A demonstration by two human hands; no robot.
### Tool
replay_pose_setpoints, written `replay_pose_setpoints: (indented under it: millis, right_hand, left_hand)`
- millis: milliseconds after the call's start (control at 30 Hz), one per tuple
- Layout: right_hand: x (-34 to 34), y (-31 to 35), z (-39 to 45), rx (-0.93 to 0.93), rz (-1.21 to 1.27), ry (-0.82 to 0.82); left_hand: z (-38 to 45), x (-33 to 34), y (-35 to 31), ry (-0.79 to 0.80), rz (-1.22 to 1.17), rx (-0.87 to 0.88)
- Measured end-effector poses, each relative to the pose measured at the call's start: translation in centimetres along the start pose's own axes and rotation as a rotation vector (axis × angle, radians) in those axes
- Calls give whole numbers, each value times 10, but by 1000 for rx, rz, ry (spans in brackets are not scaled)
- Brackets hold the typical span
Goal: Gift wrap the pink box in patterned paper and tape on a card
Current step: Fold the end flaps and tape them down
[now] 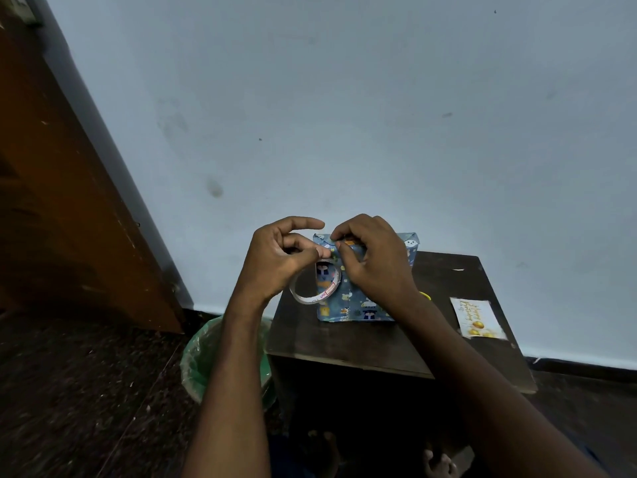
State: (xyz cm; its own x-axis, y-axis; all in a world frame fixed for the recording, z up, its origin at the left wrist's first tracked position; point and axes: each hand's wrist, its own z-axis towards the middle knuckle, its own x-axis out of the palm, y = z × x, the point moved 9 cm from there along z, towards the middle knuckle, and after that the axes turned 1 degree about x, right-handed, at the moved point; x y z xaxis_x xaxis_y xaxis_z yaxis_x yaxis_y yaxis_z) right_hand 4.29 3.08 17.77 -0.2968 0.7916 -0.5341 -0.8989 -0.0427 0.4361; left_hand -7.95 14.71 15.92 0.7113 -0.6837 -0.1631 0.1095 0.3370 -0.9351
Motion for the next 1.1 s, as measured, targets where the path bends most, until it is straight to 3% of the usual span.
replay_pose_setpoints:
  millis: [333, 1100]
  right_hand:
    - [3, 12, -9, -105, -63, -23]
    - [2, 16, -10, -120, -104, -10]
  left_hand:
    - [5, -1, 1, 131, 350, -24]
    - [5, 4, -5, 141, 402, 23]
